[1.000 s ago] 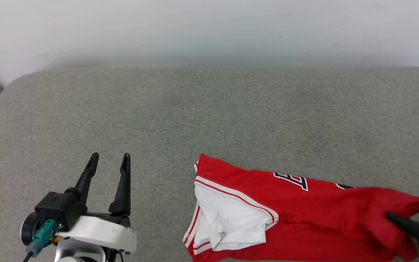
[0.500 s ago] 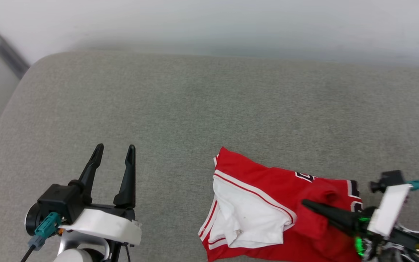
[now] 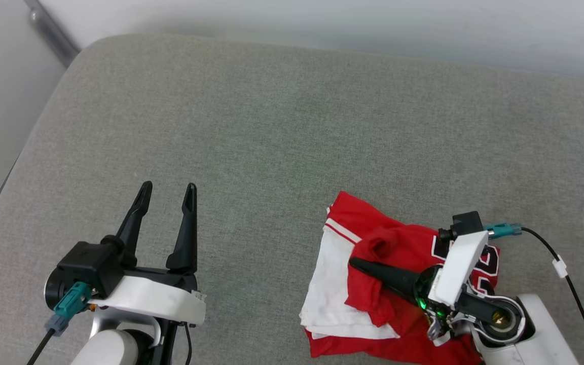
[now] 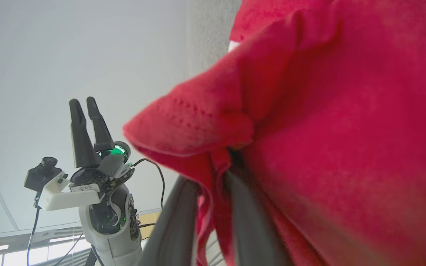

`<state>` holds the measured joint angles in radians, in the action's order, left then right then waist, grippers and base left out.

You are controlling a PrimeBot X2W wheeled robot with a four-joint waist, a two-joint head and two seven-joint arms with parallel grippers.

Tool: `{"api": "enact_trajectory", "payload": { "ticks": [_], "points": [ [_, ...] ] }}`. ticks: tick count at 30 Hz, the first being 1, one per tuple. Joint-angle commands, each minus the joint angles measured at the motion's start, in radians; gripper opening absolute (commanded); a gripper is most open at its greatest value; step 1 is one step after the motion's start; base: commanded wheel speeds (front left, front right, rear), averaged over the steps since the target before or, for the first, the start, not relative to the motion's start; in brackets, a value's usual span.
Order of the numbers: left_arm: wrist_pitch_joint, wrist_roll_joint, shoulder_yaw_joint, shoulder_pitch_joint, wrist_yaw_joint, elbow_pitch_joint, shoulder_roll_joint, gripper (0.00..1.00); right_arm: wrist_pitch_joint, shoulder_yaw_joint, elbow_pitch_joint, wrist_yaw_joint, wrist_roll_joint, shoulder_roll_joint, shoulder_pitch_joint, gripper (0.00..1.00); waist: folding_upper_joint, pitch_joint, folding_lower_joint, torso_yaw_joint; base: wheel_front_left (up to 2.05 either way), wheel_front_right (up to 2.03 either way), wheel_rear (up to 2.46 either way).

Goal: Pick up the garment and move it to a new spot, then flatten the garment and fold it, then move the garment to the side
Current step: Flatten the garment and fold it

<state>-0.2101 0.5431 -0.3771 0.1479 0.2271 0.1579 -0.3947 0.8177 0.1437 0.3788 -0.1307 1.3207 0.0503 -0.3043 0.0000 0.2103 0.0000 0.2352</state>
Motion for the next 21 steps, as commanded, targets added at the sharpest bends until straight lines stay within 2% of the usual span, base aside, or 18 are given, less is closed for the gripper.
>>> {"api": "enact_trajectory", "payload": {
  "ticks": [1, 6, 8, 11, 16, 18, 21],
  "points": [
    [-0.005, 0.005, 0.001, 0.012, -0.006, -0.002, 0.004, 1.00, -0.012, 0.007, 0.006, 0.000, 0.002, 0.000, -0.014, 1.00, 0.0000, 0.005, 0.0000, 0.003, 0.00, 0.00, 0.00],
    [-0.011, 0.006, 0.002, 0.013, -0.006, -0.017, 0.006, 1.00, -0.067, 0.056, -0.008, 0.000, -0.036, 0.001, -0.028, 1.00, 0.0000, 0.010, 0.0000, -0.009, 0.00, 0.00, 0.00],
    [-0.012, 0.007, 0.001, 0.016, -0.007, -0.020, 0.005, 1.00, -0.082, 0.076, -0.043, 0.000, -0.053, 0.003, -0.032, 1.00, 0.0000, 0.006, 0.0000, -0.017, 0.00, 0.00, 0.00],
    [-0.011, 0.007, 0.002, 0.018, -0.005, -0.024, 0.001, 1.00, -0.139, 0.122, -0.133, 0.000, -0.131, 0.041, -0.033, 1.00, 0.0000, -0.004, 0.0000, -0.032, 0.00, 0.00, 0.00],
    [-0.014, 0.007, 0.010, 0.007, 0.003, -0.030, -0.005, 1.00, -0.327, 0.186, -0.228, 0.000, -0.402, 0.151, -0.007, 1.00, 0.0000, -0.023, 0.0000, -0.067, 0.00, 0.00, 0.00],
    [-0.016, 0.009, 0.013, -0.002, 0.005, -0.032, -0.005, 1.00, -0.396, 0.174, -0.226, 0.000, -0.524, 0.186, 0.013, 1.00, 0.0000, -0.033, 0.0000, -0.084, 0.00, 0.00, 0.00],
    [-0.021, 0.007, 0.018, -0.013, 0.010, -0.038, -0.009, 1.00, -0.475, 0.105, -0.216, 0.000, -0.676, 0.210, 0.047, 1.00, 0.0000, -0.044, 0.0000, -0.112, 0.00, 0.00, 0.00]
  ]
}}
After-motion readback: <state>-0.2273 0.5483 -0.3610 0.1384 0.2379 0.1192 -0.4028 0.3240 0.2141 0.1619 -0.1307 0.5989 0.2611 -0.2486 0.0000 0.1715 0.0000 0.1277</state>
